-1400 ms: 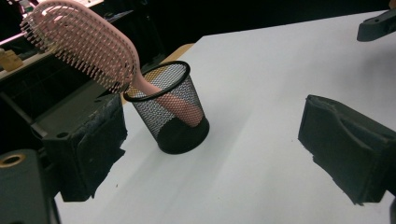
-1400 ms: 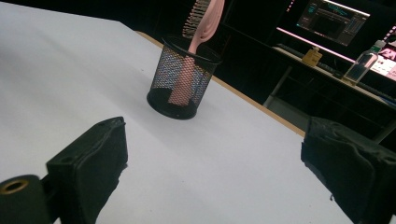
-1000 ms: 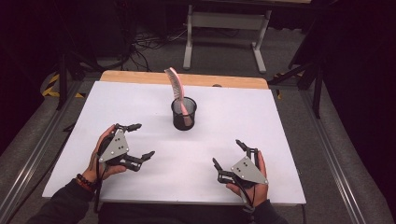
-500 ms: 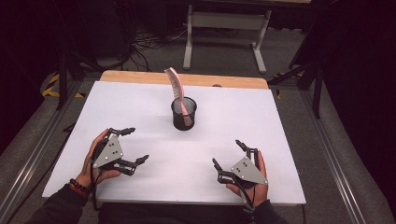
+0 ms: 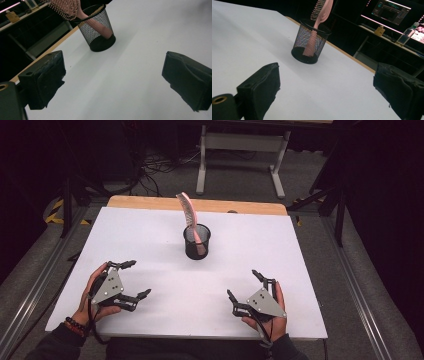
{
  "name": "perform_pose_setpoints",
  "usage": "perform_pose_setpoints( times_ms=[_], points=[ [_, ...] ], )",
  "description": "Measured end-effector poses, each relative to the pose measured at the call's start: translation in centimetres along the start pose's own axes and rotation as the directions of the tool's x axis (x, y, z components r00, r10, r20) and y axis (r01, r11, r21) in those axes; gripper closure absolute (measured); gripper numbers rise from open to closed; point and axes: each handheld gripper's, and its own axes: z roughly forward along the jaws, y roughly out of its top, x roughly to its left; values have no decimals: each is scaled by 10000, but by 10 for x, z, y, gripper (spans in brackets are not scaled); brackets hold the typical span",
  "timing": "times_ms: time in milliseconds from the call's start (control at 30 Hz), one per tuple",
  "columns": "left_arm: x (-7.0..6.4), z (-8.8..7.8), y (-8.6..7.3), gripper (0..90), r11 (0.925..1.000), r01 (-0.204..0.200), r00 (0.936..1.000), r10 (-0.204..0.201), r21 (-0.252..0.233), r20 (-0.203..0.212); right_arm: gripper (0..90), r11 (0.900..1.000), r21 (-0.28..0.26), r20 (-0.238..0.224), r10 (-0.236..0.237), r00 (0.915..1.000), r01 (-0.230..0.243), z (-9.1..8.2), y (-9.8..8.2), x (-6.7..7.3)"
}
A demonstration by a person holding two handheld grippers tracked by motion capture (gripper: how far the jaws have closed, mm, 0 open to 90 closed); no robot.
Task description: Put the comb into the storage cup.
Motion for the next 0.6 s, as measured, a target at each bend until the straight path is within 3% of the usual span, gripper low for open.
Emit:
perform_pose_setpoints(
  times_ms=[133,300,433,600],
  points=[
    [1,-5,-6,64,9999,86,9999,-85,110,-79,76,10000,22,-8,-4,10000,4,0,0,0],
    [-1,-8,-13,74,9997,-99,9994,107,236,-328,75,10000,57,-33,-20,10000,20,1,0,1],
    [0,-9,-20,71,9993,47,9993,-34,360,-371,75,9999,94,11,-54,10000,54,1,-1,0],
    [1,-11,-29,73,9979,586,9969,-571,279,-541,75,9999,99,92,-55,9999,55,0,-1,-1]
  ],
)
